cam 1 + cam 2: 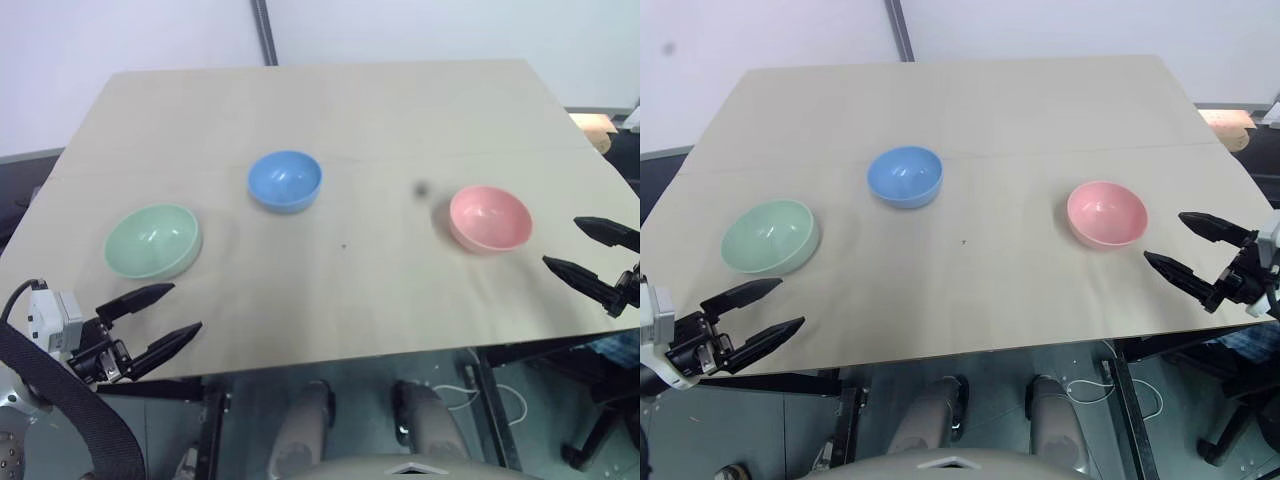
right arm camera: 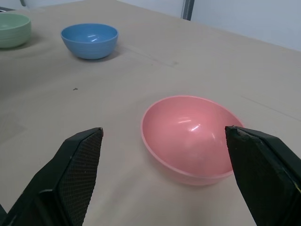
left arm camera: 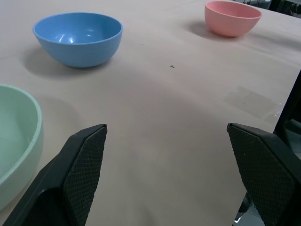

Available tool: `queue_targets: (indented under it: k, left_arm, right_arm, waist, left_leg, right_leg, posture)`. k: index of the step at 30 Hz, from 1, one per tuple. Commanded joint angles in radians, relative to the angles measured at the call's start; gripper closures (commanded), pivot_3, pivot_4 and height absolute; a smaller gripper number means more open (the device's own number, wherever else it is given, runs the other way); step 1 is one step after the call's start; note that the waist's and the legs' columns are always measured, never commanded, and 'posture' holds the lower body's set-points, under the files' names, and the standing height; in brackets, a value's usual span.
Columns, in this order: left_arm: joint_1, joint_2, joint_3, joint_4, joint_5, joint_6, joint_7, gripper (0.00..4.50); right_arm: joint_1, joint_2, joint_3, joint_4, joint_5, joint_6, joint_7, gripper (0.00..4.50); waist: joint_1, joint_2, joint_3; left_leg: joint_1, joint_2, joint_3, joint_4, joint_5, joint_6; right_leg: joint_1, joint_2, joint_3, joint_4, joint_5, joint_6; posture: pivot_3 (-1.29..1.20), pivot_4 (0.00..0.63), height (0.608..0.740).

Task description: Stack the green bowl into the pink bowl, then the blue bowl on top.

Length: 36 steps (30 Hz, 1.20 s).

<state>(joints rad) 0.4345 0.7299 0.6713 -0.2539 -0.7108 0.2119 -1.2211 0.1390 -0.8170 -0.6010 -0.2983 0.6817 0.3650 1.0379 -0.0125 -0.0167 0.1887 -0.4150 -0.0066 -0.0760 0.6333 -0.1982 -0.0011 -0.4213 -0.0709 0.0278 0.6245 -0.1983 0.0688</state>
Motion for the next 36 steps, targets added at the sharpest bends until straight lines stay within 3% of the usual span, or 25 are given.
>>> queue_targets:
  k: [1, 12, 16, 19, 22, 29, 34, 36]
  left_arm:
    - [-0.008, -0.005, 0.038, -0.038, -0.023, -0.008, 0.024, 0.18]
    - [-0.1, 0.013, 0.003, -0.074, -0.019, 0.054, 0.148, 0.18]
    - [-0.138, 0.041, -0.03, -0.128, 0.187, 0.079, 0.371, 0.18]
    - [-0.157, 0.128, -0.065, -0.182, 0.314, 0.222, 0.502, 0.18]
    - [-0.137, 0.28, -0.133, -0.194, 0.43, 0.221, 0.431, 0.18]
    - [-0.178, 0.368, -0.167, -0.192, 0.492, 0.302, 0.413, 0.18]
    - [-0.222, 0.331, -0.182, -0.219, 0.494, 0.249, 0.41, 0.18]
    - [-0.236, 0.27, -0.17, -0.242, 0.434, 0.199, 0.39, 0.18]
  right_arm:
    - [-0.015, -0.008, -0.02, -0.008, 0.014, -0.021, 0.01, 0.0]
    - [-0.054, -0.001, 0.055, 0.0, -0.018, -0.04, 0.014, 0.0]
    - [-0.095, -0.013, 0.159, -0.052, -0.03, -0.022, 0.017, 0.0]
    - [-0.182, -0.006, 0.277, -0.075, -0.053, -0.025, 0.018, 0.0]
    - [-0.248, 0.002, 0.39, -0.075, -0.114, -0.061, 0.036, 0.0]
    - [-0.359, 0.053, 0.556, -0.059, -0.206, -0.129, 0.057, 0.0]
    - [-0.396, 0.082, 0.59, -0.031, -0.227, -0.094, 0.015, 0.0]
    - [-0.399, 0.072, 0.601, -0.012, -0.261, -0.057, -0.018, 0.0]
  waist:
    - [0.0, 0.0, 0.0]
    - [0.0, 0.0, 0.0]
    - [0.0, 0.0, 0.0]
    - [-0.003, 0.0, 0.0]
    - [-0.003, -0.001, 0.0]
    - [-0.002, -0.001, 0.001]
    - [-0.001, -0.001, 0.001]
    - [-0.001, -0.001, 0.001]
  left_leg:
    - [0.0, 0.0, 0.0, 0.0, 0.0, 0.0]
    - [0.0, 0.0, 0.0, 0.0, 0.0, 0.0]
    - [0.0, 0.0, 0.0, 0.0, 0.0, 0.0]
    - [0.001, -0.002, 0.0, 0.0, 0.0, 0.0]
    - [0.001, -0.002, -0.001, 0.0, 0.0, 0.0]
    - [-0.002, -0.003, 0.0, -0.001, 0.0, 0.0]
    - [-0.001, -0.003, -0.001, -0.001, 0.0, 0.0]
    - [-0.001, -0.003, -0.001, -0.001, 0.0, 0.0]
  right_leg:
    - [0.0, 0.0, 0.0, 0.0, 0.0, 0.0]
    - [0.0, 0.0, 0.0, 0.0, 0.0, 0.0]
    - [0.0, 0.0, 0.0, 0.0, 0.0, 0.0]
    - [0.0, 0.001, 0.0, 0.001, 0.0, 0.0]
    - [0.0, 0.002, 0.0, 0.002, 0.0, 0.0]
    - [-0.003, 0.001, 0.0, 0.001, 0.0, 0.0]
    - [-0.002, 0.001, -0.001, 0.001, 0.0, 0.0]
    - [-0.002, 0.001, -0.001, 0.001, 0.0, 0.0]
  posture:
    - [0.0, 0.15, 0.74]
    - [0.0, 0.15, 0.74]
    - [0.0, 0.15, 0.74]
    - [0.0, 0.15, 0.74]
    - [0.0, 0.15, 0.74]
    - [0.0, 0.15, 0.74]
    - [0.0, 0.15, 0.74]
    - [0.0, 0.15, 0.74]
